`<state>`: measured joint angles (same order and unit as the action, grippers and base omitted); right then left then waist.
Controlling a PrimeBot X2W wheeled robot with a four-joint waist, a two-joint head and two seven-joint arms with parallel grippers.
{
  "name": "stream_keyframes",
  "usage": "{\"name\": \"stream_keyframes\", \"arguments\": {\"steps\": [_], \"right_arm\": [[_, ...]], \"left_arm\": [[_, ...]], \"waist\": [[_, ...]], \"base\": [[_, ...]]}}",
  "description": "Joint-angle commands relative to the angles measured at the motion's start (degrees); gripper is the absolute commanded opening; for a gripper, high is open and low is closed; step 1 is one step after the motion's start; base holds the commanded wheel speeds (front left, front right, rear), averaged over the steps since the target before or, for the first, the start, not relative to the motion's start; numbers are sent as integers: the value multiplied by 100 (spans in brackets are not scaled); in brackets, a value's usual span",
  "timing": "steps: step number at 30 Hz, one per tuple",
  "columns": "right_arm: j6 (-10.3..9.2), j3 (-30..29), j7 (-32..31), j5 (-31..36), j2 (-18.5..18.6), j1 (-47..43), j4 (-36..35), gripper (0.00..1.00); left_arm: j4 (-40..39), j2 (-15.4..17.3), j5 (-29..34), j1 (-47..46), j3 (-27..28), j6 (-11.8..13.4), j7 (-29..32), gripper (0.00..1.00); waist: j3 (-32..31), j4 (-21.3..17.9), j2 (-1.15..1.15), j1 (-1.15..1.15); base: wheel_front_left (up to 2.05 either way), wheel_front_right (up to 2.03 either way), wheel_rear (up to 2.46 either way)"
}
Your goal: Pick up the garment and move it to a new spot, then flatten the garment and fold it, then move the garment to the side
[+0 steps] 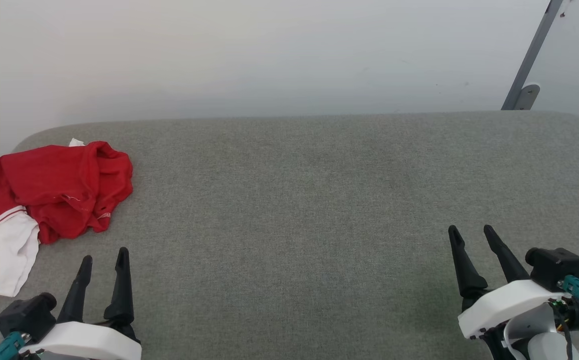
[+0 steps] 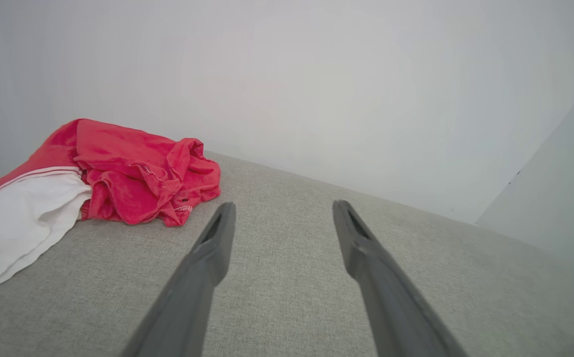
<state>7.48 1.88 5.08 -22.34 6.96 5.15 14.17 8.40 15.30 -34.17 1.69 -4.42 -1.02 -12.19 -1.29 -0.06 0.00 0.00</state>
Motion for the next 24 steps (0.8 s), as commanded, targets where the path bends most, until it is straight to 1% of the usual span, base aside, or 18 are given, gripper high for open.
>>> {"name": "stream_keyframes", "arguments": {"steps": [1,24], "right_arm": [[2,17,74,149,-4,-26,-50,100],[1,-12,349,1123,-7,-71,-84,100]], "left_arm": [[-57,67,158,69,-23,18,-60,100],[-97,256,703,143,-169,47,-300,100]], "waist": [[-1,0,0,0],[-18,-20,0,0]], "base": [[0,0,0],[0,0,0]]}}
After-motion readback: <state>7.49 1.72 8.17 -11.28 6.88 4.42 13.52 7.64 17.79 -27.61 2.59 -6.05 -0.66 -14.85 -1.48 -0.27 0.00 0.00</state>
